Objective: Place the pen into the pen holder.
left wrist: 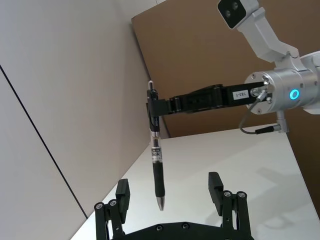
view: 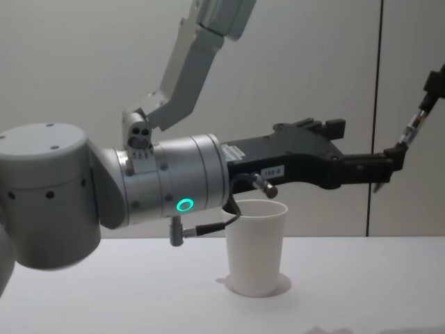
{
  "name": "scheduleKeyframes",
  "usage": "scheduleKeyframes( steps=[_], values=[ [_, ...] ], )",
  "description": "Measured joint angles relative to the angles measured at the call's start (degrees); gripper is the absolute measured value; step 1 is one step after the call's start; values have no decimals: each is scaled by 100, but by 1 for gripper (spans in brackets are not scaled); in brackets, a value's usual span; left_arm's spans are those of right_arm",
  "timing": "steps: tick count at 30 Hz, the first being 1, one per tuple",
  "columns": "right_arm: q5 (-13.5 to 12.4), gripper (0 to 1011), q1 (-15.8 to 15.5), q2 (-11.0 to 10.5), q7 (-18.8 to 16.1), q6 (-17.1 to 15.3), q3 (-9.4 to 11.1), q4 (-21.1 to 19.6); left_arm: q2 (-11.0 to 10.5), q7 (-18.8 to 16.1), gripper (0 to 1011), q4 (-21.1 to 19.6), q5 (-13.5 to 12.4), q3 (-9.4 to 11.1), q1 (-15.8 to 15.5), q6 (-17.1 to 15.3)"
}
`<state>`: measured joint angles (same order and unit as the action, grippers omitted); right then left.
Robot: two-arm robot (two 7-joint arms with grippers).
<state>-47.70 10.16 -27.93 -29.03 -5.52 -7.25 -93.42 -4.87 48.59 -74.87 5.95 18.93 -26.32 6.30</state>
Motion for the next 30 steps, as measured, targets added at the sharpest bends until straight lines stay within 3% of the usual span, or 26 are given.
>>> scheduleKeyframes(
  steps=[12, 30],
  values=[
    [205, 180, 476, 66, -294, -19, -37, 482, 0, 0, 1003, 0, 0, 0, 0, 0],
    [513, 180, 1379, 303, -968, -92, -201, 1597, 0, 0, 1003, 0, 0, 0, 0, 0]
  ],
)
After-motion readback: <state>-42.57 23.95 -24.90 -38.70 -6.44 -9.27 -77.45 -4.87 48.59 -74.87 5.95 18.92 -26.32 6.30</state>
